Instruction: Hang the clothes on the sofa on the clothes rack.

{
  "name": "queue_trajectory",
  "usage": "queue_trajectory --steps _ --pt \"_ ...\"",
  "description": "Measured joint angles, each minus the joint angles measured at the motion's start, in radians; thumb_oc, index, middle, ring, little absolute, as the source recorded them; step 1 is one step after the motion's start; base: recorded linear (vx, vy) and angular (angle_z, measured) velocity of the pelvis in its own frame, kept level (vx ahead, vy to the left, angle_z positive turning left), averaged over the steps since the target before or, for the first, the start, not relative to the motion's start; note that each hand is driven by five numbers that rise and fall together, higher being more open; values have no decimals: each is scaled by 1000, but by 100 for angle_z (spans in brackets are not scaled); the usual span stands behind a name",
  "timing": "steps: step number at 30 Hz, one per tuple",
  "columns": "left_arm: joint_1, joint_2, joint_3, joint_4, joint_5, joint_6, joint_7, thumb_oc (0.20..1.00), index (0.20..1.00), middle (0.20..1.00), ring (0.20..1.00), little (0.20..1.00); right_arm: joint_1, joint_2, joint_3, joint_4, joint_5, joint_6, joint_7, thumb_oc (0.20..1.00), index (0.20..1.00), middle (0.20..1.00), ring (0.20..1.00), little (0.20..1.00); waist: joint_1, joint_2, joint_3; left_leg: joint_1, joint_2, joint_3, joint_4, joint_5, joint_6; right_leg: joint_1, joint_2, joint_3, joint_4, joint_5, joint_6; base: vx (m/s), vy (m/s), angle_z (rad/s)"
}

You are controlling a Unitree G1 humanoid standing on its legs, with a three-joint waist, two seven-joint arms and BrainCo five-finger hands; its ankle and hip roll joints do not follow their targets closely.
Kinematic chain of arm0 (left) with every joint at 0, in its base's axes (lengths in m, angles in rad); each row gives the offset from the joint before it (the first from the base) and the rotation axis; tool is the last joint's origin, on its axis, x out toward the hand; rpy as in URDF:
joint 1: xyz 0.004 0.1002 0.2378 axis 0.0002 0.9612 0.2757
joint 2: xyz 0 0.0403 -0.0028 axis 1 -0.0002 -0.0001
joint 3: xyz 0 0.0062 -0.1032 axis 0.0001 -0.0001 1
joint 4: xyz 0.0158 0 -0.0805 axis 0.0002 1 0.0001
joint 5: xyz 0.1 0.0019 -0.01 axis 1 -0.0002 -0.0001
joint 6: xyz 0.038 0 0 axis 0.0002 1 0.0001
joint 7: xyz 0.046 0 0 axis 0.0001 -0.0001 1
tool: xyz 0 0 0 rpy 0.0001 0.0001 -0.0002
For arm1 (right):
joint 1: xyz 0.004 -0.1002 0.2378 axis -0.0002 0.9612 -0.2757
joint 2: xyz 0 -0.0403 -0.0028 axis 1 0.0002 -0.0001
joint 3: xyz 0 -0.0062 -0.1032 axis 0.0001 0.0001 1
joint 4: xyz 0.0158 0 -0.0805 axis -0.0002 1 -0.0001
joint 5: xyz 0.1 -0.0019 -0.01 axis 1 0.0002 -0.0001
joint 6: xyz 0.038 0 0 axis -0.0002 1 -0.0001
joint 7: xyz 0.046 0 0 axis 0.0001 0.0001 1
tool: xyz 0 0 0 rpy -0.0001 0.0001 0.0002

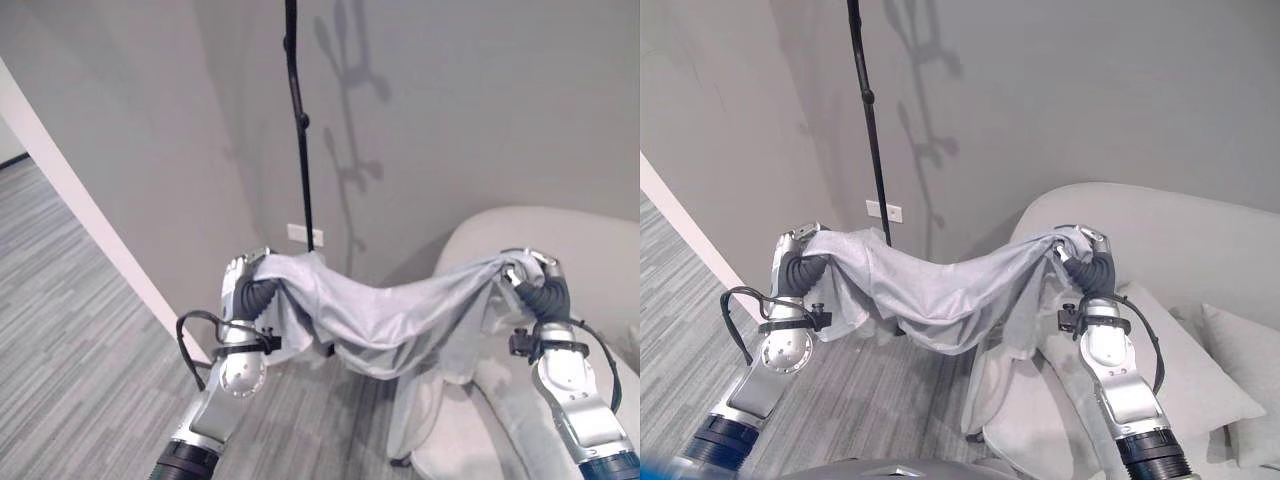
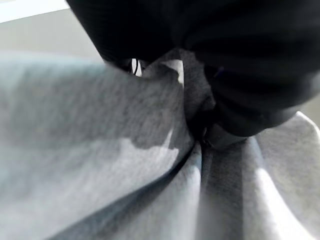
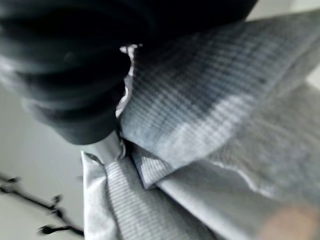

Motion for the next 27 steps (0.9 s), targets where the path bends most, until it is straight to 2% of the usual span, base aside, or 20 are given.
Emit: queue_trajectory --steps 3,4,6,7,8,9,11,13,15,18,19,20,21,22,23,24,25,26,27 --pt "-10 -4 -2 -3 2 -9 11 200 200 200 200 200 -2 -30 -3 -3 -20 -18 8 200 200 200 200 200 -2 37 -15 36 6 -21 -116 -51 -7 -57 17 1 43 -5 7 140 260 0" --pt "-17 1 -1 16 3 -9 30 200 200 200 200 200 -2 -21 12 4 -28 -21 13 200 200 200 200 200 -2 24 -5 28 -8 -25 -110 -54 -15 -75 5 26 52 -5 7 109 196 -11" --pt "-3 9 3 29 5 -6 44 200 200 200 200 200 -2 -19 40 8 -34 -22 15 200 200 200 200 200 5 4 4 25 -15 -7 -112 -61 -13 -74 0 33 45 -1 4 197 387 -15" --pt "-2 24 2 35 5 -5 53 200 200 200 200 200 -5 -2 46 10 -38 -27 18 200 200 200 200 200 5 -28 9 26 -19 -7 -83 -66 -17 -70 -8 40 32 4 6 159 321 -11" --pt "-1 30 2 46 5 -5 62 200 200 200 200 200 -13 7 53 16 -39 -27 18 200 200 200 200 200 6 -34 15 27 -21 -8 -61 -76 -19 -58 -9 47 22 19 6 150 319 -8" --pt "-2 29 1 62 5 -5 67 200 200 200 200 200 -19 15 58 18 -41 -27 18 200 200 200 200 200 5 -36 16 27 -18 -18 -32 -93 -19 -38 -7 50 4 26 2 111 252 -25" --pt "2 31 -1 69 7 -4 75 200 200 200 200 200 -44 19 67 14 -45 -36 15 200 200 200 200 200 9 -18 28 33 -11 -49 15 -144 -13 0 1 66 -36 51 11 177 399 -32" --pt "-5 28 -9 69 8 -6 75 200 200 200 200 200 -44 20 67 10 -47 -36 23 200 200 200 200 200 3 -10 30 18 -20 -57 53 -179 -26 28 -7 82 -71 66 20 171 431 -7" --pt "-5 28 -26 67 8 -7 73 200 200 200 200 200 -37 19 66 10 -55 -35 34 200 200 200 200 200 1 2 30 23 -25 -53 61 -190 -12 31 -16 74 -70 69 20 150 471 7" --pt "-19 39 -61 67 9 -9 59 200 200 200 200 200 -12 23 53 4 -67 -25 38 200 200 200 200 200 1 -8 28 2 -69 -59 74 -205 6 16 -54 77 -48 77 37 78 369 10" --pt "-25 45 -74 67 12 -9 53 200 200 200 200 200 -6 25 41 0 -74 -24 41 200 200 200 200 200 1 -16 26 1 -101 -55 70 -204 22 2 -80 77 -30 85 47 61 434 12" --pt "-27 48 -82 68 15 -9 51 200 200 200 200 200 -4 28 32 -1 -88 -23 39 200 200 200 200 200 0 -18 26 0 -107 -56 58 -201 43 -5 -97 74 -17 84 53 56 411 16" --pt "-26 48 -83 67 23 -8 44 200 200 200 200 200 -1 28 32 -3 -96 -22 37 200 200 200 200 200 -4 -17 26 2 -115 -53 44 -193 50 -10 -109 72 -4 87 47 76 427 13" --pt "-30 52 -84 67 36 -8 40 200 200 200 200 200 9 32 31 -12 -107 -17 36 200 200 200 200 200 -2 -27 21 9 -152 -53 38 -194 58 -31 -121 71 23 101 46 83 413 7" --pt "-35 53 -86 68 40 -7 39 200 200 200 200 200 9 43 28 -27 -116 -8 34 200 200 200 200 200 0 -28 22 4 -163 -49 34 -198 72 -52 -135 72 60 105 46 91 441 12" --pt "-39 58 -93 68 46 -4 38 200 200 200 200 200 12 65 30 -43 -141 -7 33 200 200 200 200 200 -9 -20 21 25 -182 -53 13 -184 87 -74 -155 59 111 133 25 135 407 -1" --pt "-43 64 -102 66 47 -5 38 200 200 200 200 200 15 63 31 -62 -146 1 33 200 200 200 200 200 1 -13 26 34 -175 -40 -8 -173 102 -96 -181 41 165 138 22 99 418 8" --pt "-44 73 -110 66 48 -2 38 200 200 200 200 200 16 62 34 -66 -154 1 33 200 200 200 200 200 -3 -10 30 64 -195 -37 -24 -179 115 -114 -210 -5 241 144 2 167 342 -10" --pt "-42 77 -119 66 48 1 39 200 200 200 200 200 19 61 31 -70 -167 4 32 200 200 200 200 200 -5 -14 30 90 -221 -31 -31 -178 123 -115 -230 -31 269 180 3 83 276 -23"
